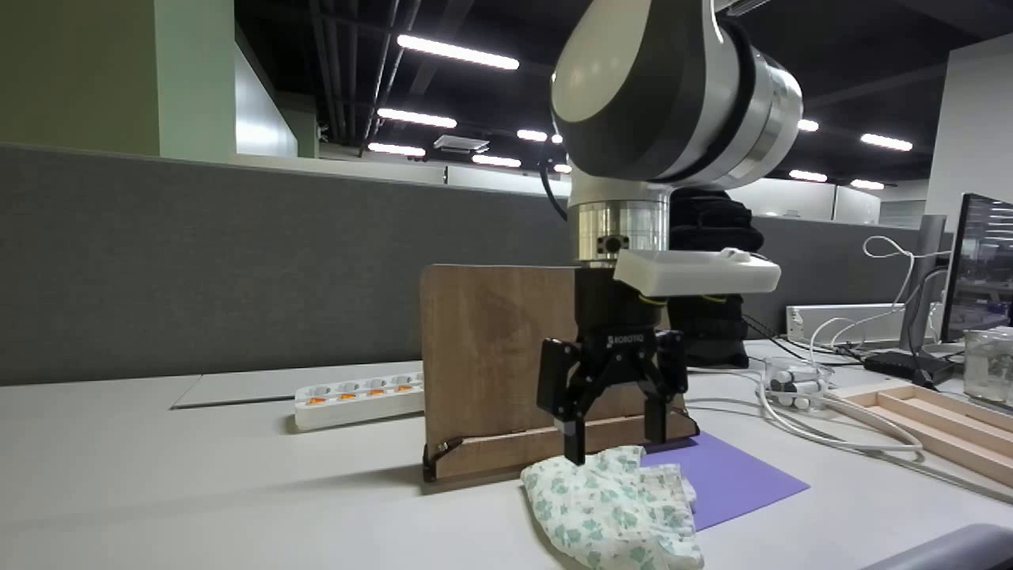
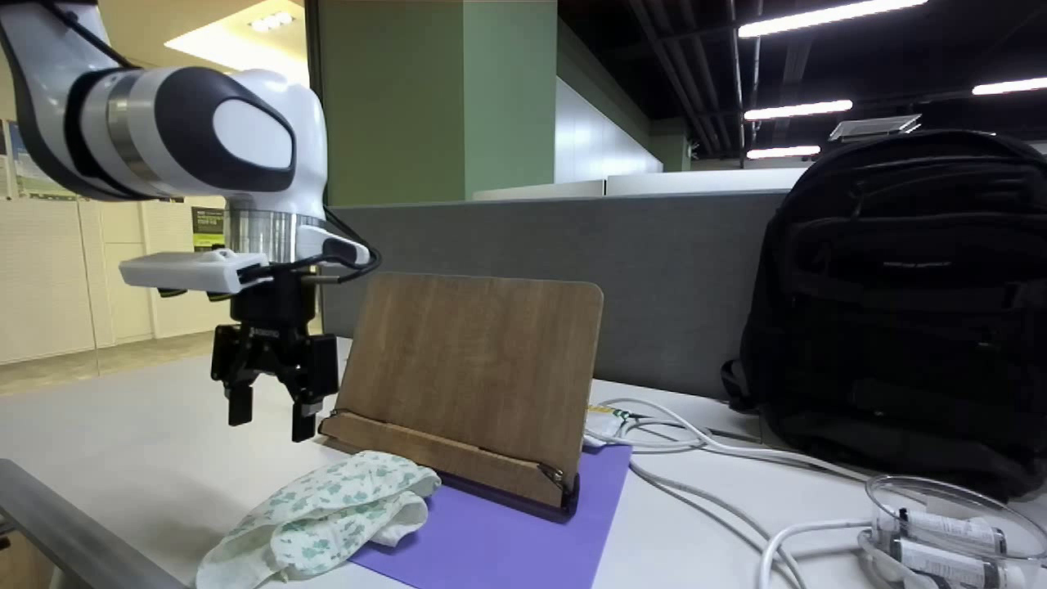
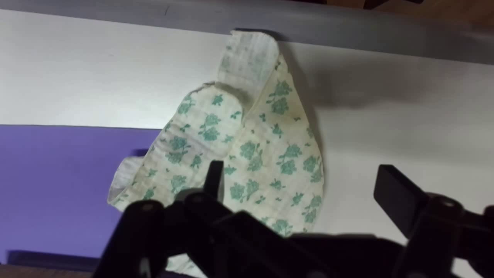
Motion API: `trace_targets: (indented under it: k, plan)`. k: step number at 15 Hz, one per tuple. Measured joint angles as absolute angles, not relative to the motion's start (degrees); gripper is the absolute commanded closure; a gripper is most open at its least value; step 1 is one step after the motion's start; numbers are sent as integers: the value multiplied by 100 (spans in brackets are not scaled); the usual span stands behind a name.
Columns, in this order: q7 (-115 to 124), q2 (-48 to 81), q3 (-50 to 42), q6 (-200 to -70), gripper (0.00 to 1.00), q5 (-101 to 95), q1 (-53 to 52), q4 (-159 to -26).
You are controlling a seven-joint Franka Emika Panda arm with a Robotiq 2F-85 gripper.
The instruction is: Hang the white cloth on the wooden bard
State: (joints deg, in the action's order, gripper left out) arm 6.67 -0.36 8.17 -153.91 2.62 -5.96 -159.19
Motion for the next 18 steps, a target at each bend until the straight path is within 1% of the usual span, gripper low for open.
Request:
trace_targets:
  k: [11,12,13,14,16,18]
  plan:
    - [673,1086,809,-15884,0,336,-633,-15827]
    - [673,1148,809,-15890,25,341,-633,-15818]
    - [673,1201,809,-15892,27,341,-633,-15812]
    - [673,1244,805,-15904,33,341,-633,-15808]
    - [673,1314,784,-15919,49,340,-635,-15801]
    - [674,1365,751,-15926,63,340,-635,-15799]
